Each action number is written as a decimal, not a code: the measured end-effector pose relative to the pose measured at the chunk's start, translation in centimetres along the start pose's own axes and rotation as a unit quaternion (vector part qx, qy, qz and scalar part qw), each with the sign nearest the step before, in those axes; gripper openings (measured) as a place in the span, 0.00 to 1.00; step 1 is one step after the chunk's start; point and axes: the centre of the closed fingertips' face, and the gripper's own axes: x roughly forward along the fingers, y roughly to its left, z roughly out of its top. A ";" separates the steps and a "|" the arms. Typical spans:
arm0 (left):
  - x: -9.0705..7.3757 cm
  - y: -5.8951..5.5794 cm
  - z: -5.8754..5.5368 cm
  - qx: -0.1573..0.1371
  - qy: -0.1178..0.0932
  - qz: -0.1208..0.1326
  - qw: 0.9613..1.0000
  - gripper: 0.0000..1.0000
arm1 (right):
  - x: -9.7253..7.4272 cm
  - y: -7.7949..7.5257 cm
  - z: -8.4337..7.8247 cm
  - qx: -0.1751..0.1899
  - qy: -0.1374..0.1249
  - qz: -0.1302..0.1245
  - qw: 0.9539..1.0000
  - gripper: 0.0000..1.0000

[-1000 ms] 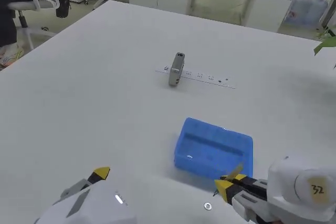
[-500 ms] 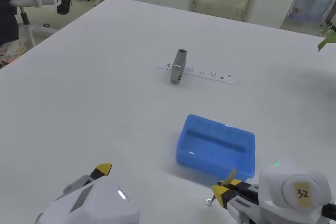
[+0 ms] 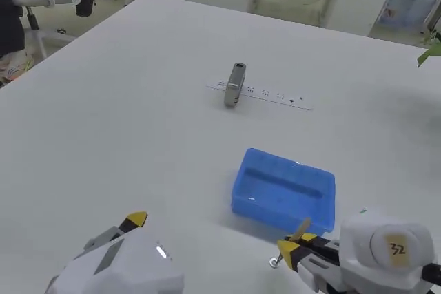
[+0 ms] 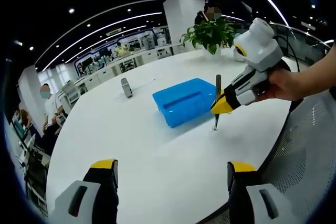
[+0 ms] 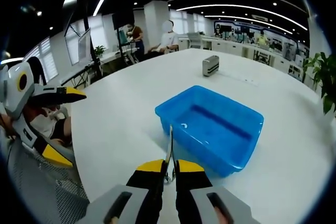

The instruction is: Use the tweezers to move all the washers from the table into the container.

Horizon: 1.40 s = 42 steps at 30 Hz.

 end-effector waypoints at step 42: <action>0.0 -0.1 0.1 0.001 -0.003 -0.004 1.000 0.88 | -2.3 -0.5 6.3 -0.026 -0.051 -0.006 0.998 0.02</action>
